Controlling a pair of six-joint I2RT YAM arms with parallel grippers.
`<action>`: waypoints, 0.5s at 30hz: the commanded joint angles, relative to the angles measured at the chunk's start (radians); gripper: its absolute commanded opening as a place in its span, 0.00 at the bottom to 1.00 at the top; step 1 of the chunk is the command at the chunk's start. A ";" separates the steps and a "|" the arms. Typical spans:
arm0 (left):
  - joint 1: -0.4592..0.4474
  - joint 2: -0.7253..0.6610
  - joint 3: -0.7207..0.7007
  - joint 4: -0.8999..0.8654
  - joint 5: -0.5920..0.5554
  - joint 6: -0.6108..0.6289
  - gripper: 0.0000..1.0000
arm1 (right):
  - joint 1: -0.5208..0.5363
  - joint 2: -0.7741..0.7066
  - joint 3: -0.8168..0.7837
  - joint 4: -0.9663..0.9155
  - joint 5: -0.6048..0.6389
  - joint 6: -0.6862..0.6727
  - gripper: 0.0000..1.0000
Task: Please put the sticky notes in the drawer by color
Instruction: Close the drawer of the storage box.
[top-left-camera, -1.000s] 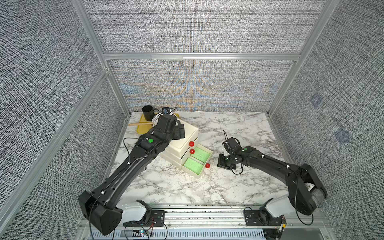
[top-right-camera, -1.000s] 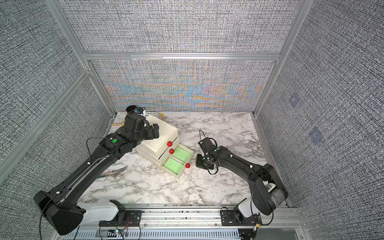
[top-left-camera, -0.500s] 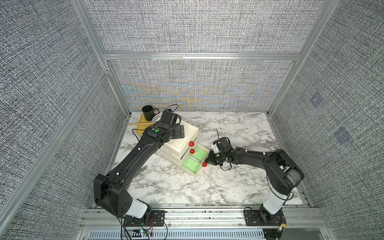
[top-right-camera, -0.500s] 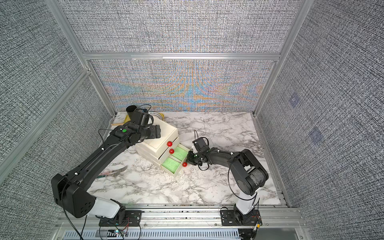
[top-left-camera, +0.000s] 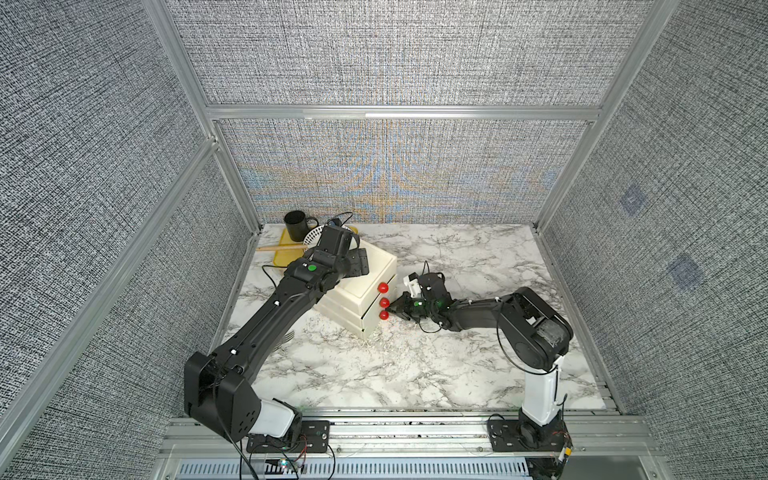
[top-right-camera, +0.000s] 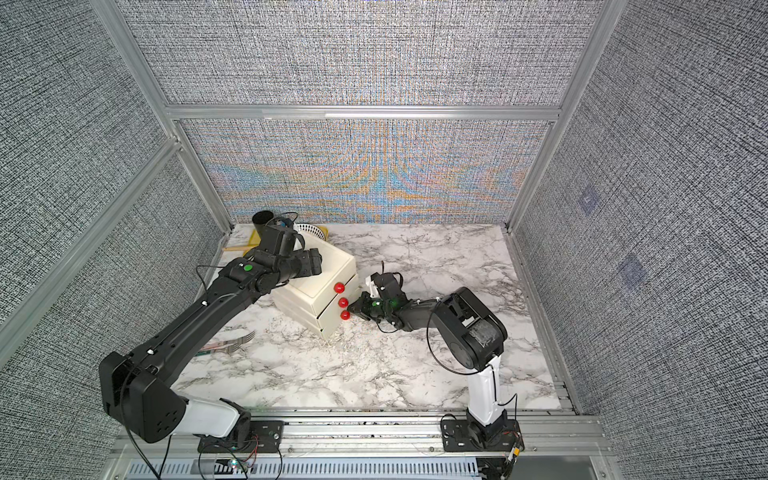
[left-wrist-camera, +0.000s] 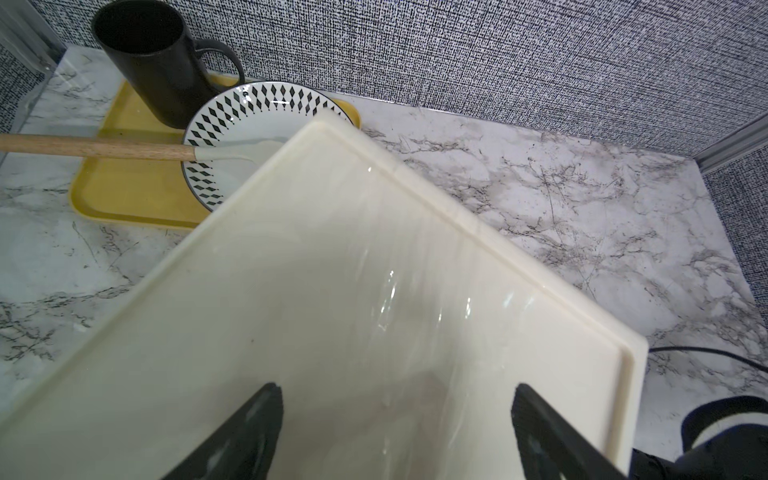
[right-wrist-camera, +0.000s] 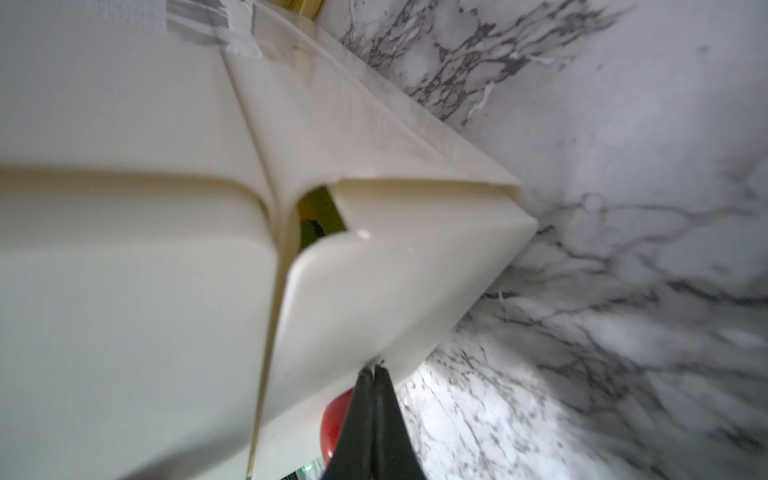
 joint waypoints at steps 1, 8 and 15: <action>0.000 0.013 -0.022 -0.154 0.108 -0.045 0.87 | 0.009 0.016 0.000 0.142 -0.078 0.063 0.06; -0.001 -0.005 -0.025 -0.138 0.104 -0.046 0.86 | 0.008 0.023 0.001 0.135 -0.088 0.056 0.06; 0.000 -0.149 -0.028 -0.093 -0.114 -0.003 0.93 | 0.001 -0.187 0.012 -0.379 0.135 -0.253 0.11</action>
